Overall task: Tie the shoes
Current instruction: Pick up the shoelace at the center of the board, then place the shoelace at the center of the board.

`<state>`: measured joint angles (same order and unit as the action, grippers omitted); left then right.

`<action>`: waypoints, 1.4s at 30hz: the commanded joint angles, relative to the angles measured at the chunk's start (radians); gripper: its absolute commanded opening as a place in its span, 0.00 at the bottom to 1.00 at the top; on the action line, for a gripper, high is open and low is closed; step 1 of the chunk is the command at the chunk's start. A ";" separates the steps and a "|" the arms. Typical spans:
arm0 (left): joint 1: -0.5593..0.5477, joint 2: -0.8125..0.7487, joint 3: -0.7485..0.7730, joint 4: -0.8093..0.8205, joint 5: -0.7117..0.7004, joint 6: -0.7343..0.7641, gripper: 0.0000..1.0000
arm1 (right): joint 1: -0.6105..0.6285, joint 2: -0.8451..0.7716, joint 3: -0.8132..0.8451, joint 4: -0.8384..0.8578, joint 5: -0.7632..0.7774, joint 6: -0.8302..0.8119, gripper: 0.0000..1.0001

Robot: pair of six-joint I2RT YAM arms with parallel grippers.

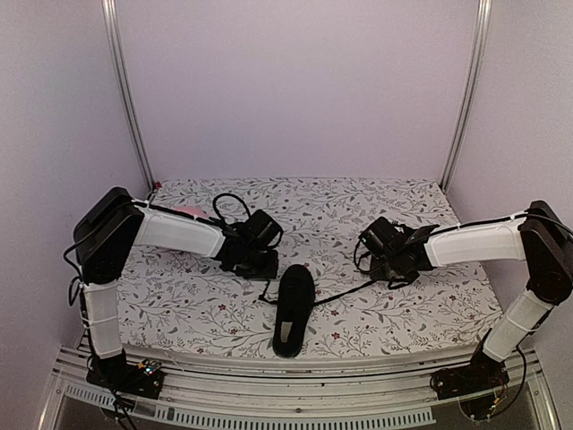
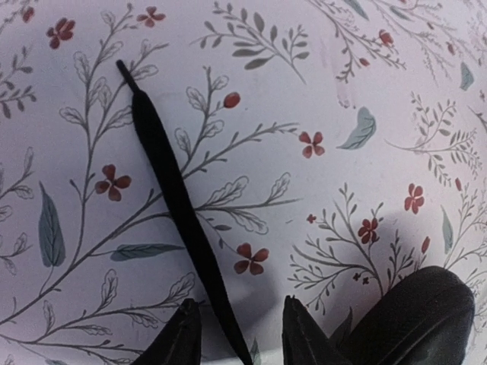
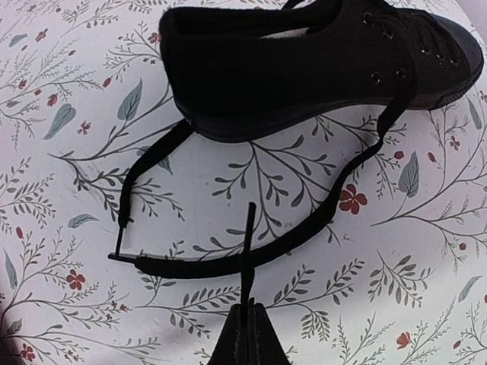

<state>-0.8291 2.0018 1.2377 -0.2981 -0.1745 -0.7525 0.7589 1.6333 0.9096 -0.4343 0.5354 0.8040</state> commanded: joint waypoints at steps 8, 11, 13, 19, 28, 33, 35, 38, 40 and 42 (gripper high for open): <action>-0.010 0.005 -0.031 0.059 -0.024 0.045 0.00 | -0.002 -0.160 -0.077 0.156 -0.076 -0.074 0.02; -0.008 -0.123 -0.076 0.157 -0.035 0.080 0.00 | -0.002 -0.226 -0.081 0.223 -0.133 -0.151 0.02; -0.006 -0.225 -0.106 0.222 -0.037 0.109 0.00 | -0.001 -0.269 -0.075 0.253 -0.181 -0.194 0.02; 0.038 -0.446 -0.220 0.419 0.139 0.201 0.00 | 0.000 -0.370 -0.092 0.420 -0.408 -0.309 0.02; 0.092 -0.417 -0.220 0.481 0.682 0.361 0.00 | 0.001 -0.367 -0.069 0.667 -0.700 -0.347 0.02; 0.069 -0.297 -0.161 0.491 0.819 0.390 0.00 | 0.001 -0.301 -0.022 0.717 -0.784 -0.359 0.02; 0.060 -0.254 -0.131 0.491 0.854 0.399 0.00 | 0.002 -0.275 -0.015 0.742 -0.807 -0.351 0.02; 0.054 -0.197 -0.107 0.509 0.892 0.397 0.00 | 0.005 -0.246 -0.010 0.773 -0.833 -0.330 0.02; 0.051 -0.161 -0.096 0.522 0.917 0.394 0.00 | 0.007 -0.227 -0.010 0.788 -0.832 -0.320 0.02; 0.050 -0.120 -0.080 0.516 0.930 0.395 0.00 | 0.008 -0.208 -0.018 0.804 -0.813 -0.308 0.02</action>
<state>-0.7677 1.8214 1.1160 0.1974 0.6720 -0.3798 0.7609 1.3914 0.8742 0.2989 -0.2619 0.4744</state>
